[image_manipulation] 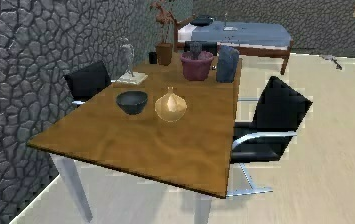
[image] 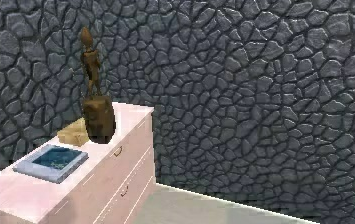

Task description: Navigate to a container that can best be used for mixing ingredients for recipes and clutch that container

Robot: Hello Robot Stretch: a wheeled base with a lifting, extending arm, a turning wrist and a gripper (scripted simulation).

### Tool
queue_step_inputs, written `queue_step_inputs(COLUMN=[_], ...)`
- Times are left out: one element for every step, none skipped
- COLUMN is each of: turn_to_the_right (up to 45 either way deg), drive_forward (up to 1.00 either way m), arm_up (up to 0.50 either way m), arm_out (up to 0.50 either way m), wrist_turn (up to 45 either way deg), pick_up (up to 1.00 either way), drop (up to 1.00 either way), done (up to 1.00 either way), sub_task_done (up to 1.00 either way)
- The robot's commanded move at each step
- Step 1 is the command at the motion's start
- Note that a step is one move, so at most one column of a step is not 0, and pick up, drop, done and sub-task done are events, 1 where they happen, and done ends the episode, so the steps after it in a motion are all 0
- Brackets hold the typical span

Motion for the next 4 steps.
queue_step_inputs(turn_to_the_right=[-9.0,42.0,0.0,9.0], drive_forward=[0.00,0.00,1.00,0.00], arm_up=[0.00,0.00,0.00,0.00], arm_out=[0.00,0.00,0.00,0.00], wrist_turn=[0.0,0.0,0.0,0.0], pick_up=[0.00,0.00,0.00,0.00], drop=[0.00,0.00,0.00,0.00], done=[0.00,0.00,0.00,0.00], sub_task_done=[0.00,0.00,0.00,0.00])
